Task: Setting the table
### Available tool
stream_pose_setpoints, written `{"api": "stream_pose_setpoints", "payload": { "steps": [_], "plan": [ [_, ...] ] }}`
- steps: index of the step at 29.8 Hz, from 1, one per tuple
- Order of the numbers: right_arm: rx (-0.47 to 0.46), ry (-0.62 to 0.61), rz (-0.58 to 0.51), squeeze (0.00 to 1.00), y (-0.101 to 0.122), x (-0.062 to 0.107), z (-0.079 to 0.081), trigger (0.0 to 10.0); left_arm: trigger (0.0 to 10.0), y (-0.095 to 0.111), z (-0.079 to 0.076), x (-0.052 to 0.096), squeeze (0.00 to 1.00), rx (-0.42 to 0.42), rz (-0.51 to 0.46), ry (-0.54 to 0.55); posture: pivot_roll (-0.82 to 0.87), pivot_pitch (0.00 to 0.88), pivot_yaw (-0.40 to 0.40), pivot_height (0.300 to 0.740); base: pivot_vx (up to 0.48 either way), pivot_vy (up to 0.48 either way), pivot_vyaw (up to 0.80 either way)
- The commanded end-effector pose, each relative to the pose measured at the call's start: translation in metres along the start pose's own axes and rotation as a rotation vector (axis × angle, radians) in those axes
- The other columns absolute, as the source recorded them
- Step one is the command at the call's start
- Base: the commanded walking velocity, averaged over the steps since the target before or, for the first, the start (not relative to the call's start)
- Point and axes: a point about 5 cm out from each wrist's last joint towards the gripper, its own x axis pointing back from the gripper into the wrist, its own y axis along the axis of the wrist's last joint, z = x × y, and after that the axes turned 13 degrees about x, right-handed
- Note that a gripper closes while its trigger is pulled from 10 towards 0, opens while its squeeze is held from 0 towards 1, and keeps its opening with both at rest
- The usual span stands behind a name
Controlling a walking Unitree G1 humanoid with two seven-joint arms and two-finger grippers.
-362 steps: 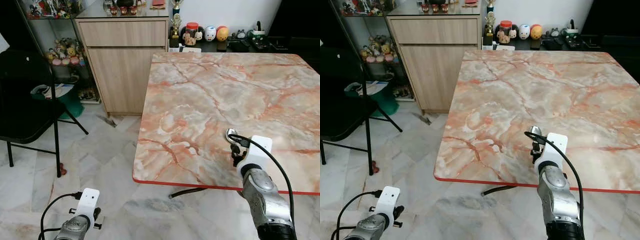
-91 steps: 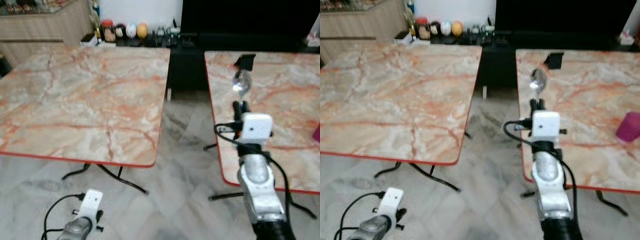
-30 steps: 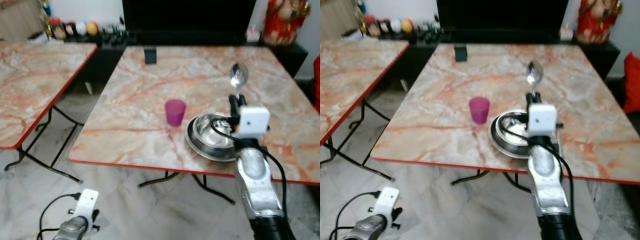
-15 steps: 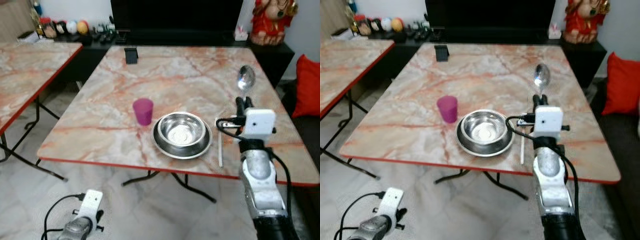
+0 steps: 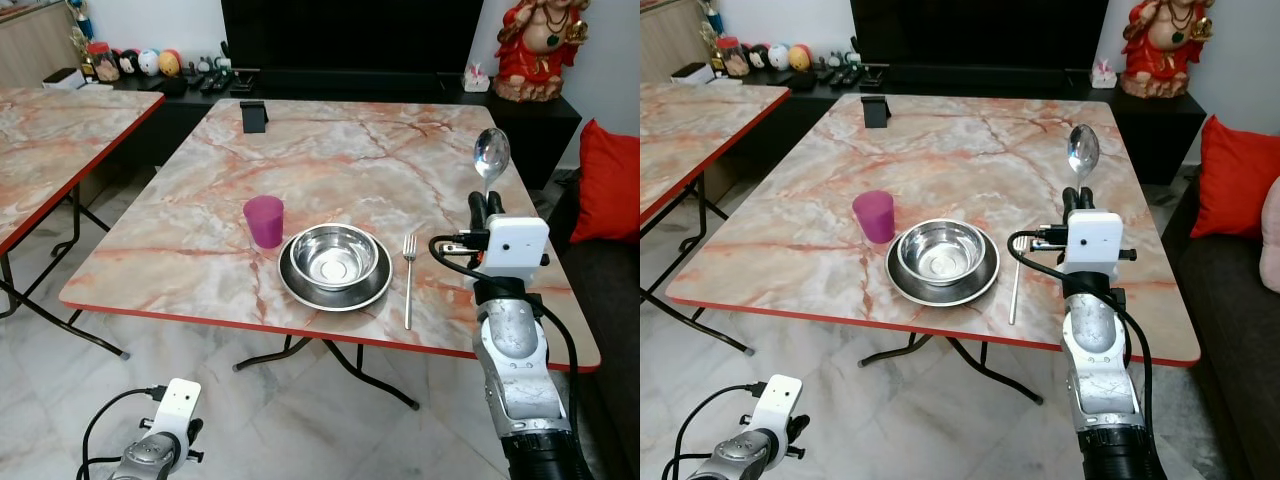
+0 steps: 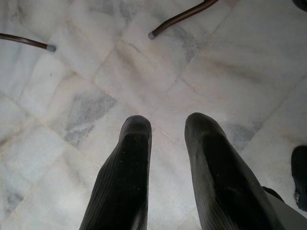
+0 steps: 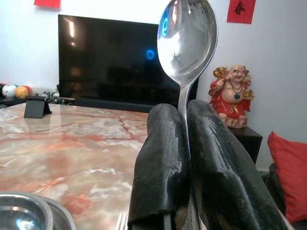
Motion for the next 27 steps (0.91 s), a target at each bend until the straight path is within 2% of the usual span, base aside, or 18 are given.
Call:
{"api": "stream_pose_setpoints", "payload": {
  "steps": [1,6,12,27],
  "plan": [
    [-0.013,-0.010,-0.004,0.00,0.0024,-0.0017,-0.0008,10.0,10.0,-0.0017,0.0041,0.0008,0.00,0.017,0.008,0.008,-0.01,0.000,0.021,0.740,0.000,0.000,0.00],
    [-0.015,-0.027,0.023,0.00,-0.0010,-0.0024,-0.0027,10.0,10.0,-0.0021,0.0043,0.0009,0.00,0.025,0.010,0.014,-0.01,0.000,0.021,0.740,0.000,0.240,-0.08],
    [-0.009,-0.033,0.034,0.00,-0.0022,-0.0039,-0.0037,10.0,10.0,-0.0016,0.0042,0.0008,0.00,0.011,0.008,0.010,-0.01,0.000,0.024,0.740,0.000,0.084,-0.75],
    [-0.002,-0.050,0.038,0.00,-0.0032,-0.0049,-0.0074,10.0,10.0,-0.0010,0.0048,0.0008,0.00,0.006,0.010,0.008,-0.01,0.000,0.028,0.740,0.000,0.000,0.00]
  ]
}}
